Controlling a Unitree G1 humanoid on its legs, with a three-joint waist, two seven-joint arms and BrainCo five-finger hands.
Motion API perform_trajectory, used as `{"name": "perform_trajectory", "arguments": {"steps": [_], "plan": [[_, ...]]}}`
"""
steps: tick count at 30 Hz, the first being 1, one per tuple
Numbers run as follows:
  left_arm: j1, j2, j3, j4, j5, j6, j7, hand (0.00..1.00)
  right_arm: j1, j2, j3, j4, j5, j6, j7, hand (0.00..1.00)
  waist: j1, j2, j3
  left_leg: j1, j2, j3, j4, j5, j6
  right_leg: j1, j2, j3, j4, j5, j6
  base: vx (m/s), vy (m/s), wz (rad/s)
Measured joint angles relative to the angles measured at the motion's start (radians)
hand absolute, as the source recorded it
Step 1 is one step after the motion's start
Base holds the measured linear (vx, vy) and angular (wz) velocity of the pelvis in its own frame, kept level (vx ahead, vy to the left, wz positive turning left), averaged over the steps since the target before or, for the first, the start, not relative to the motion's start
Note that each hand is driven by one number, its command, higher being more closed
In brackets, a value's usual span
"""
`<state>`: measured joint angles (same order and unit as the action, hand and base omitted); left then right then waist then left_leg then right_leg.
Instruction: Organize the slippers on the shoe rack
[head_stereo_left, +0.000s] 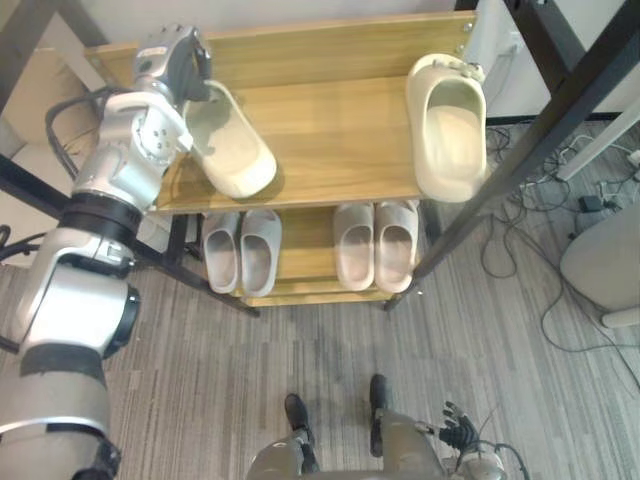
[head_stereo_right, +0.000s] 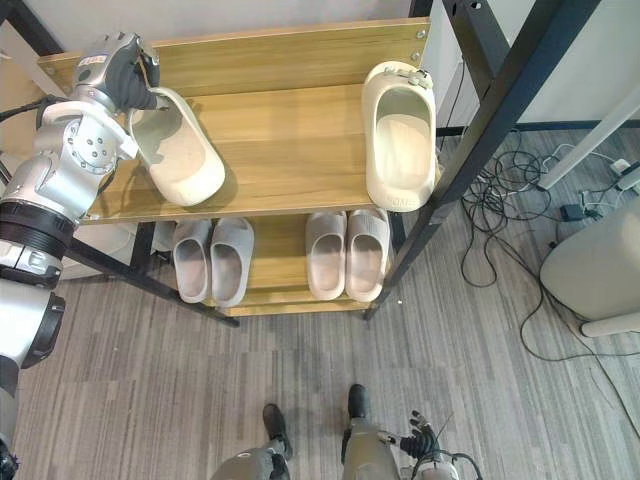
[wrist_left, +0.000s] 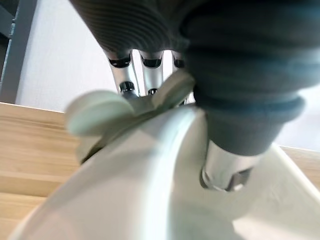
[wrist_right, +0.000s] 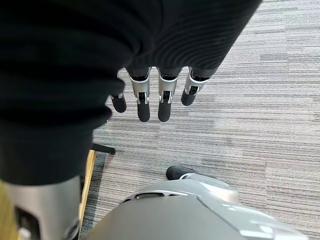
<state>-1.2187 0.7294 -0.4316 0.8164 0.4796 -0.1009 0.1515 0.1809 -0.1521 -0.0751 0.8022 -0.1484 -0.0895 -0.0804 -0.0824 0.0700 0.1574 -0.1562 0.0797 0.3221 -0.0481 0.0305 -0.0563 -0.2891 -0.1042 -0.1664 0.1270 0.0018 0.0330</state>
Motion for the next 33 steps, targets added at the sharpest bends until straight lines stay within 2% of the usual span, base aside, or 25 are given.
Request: {"name": "perform_trajectory", "arguments": {"steps": [6, 10, 17, 24, 33], "plan": [[0.000, 0.000, -0.007, -0.001, 0.000, -0.001, 0.003, 1.00, -0.017, 0.002, -0.001, 0.041, 0.000, 0.000, -0.001, 0.00, -0.004, -0.007, -0.004, 0.001, -0.005, -0.005, -0.002, 0.002, 0.002, 0.013, 0.000, 0.004, -0.031, 0.022, 0.004, -0.03, -0.002, 0.00], [0.001, -0.008, -0.059, -0.019, 0.001, -0.001, 0.007, 1.00, -0.025, 0.003, -0.001, 0.049, 0.000, 0.000, -0.005, 0.00, -0.016, -0.008, -0.004, 0.001, -0.010, -0.005, -0.002, 0.004, 0.005, 0.016, -0.002, 0.008, -0.041, 0.032, 0.007, -0.01, 0.003, -0.01], [0.001, -0.051, -0.080, -0.046, 0.010, -0.001, 0.028, 1.00, -0.044, 0.004, -0.022, 0.080, 0.000, 0.001, -0.012, 0.00, -0.031, -0.010, -0.003, 0.000, -0.017, 0.003, -0.003, 0.005, 0.010, 0.030, -0.002, 0.024, -0.091, 0.067, 0.013, -0.04, 0.015, -0.06], [-0.004, -0.087, -0.093, -0.085, 0.030, -0.001, 0.067, 1.00, -0.048, 0.018, -0.045, 0.073, 0.000, 0.001, -0.027, 0.00, -0.030, -0.013, 0.000, -0.005, -0.022, 0.062, -0.007, 0.002, 0.016, -0.003, -0.001, 0.076, -0.101, 0.092, 0.016, -0.03, 0.025, -0.23], [-0.092, -0.179, -0.118, -0.098, 0.049, -0.003, 0.094, 1.00, -0.050, 0.041, -0.079, -0.006, 0.001, -0.001, -0.044, 0.00, -0.030, -0.025, 0.016, -0.015, -0.022, 0.111, -0.001, -0.007, 0.021, -0.032, 0.001, 0.114, -0.100, 0.102, 0.020, -0.02, 0.034, -0.13]]}}
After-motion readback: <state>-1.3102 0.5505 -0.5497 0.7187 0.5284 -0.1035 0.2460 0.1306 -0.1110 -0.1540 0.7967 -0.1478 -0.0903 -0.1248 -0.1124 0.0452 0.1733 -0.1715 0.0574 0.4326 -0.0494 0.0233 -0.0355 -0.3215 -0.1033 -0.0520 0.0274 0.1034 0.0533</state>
